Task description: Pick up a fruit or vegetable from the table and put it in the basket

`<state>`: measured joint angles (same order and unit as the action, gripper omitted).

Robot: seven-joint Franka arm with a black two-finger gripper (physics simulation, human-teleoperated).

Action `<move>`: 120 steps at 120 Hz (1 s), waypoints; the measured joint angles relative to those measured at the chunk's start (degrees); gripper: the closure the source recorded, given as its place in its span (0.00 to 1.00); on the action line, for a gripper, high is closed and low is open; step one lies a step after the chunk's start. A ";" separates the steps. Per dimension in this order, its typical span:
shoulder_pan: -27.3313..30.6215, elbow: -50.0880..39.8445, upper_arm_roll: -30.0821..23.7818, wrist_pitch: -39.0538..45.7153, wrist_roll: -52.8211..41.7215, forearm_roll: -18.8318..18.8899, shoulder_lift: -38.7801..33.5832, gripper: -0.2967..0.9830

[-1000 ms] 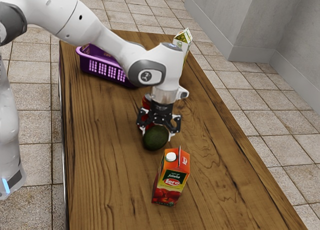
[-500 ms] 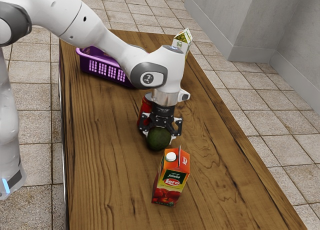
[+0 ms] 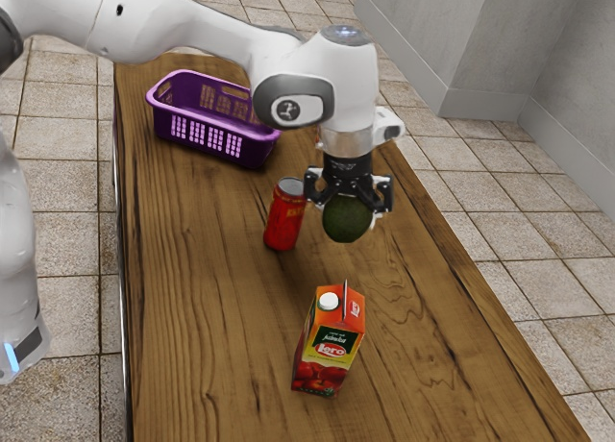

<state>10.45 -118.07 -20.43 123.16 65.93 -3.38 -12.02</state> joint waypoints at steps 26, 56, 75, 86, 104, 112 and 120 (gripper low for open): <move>2.35 1.26 3.73 -2.44 0.60 6.55 -7.43 0.42; 16.30 0.91 5.75 -6.99 0.96 8.54 -11.15 0.43; 27.75 0.40 5.69 -10.37 0.29 8.18 -12.67 0.43; 33.18 0.37 5.65 -11.98 -0.65 7.24 -12.67 0.43; 38.32 0.37 5.50 -13.72 -2.26 5.85 -11.60 0.43; 39.63 0.42 5.48 -14.19 -2.89 5.59 -10.94 0.43; 41.56 0.48 5.53 -14.52 -3.62 5.38 -9.80 0.42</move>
<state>52.01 -117.59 -14.90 108.63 62.31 2.01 -21.82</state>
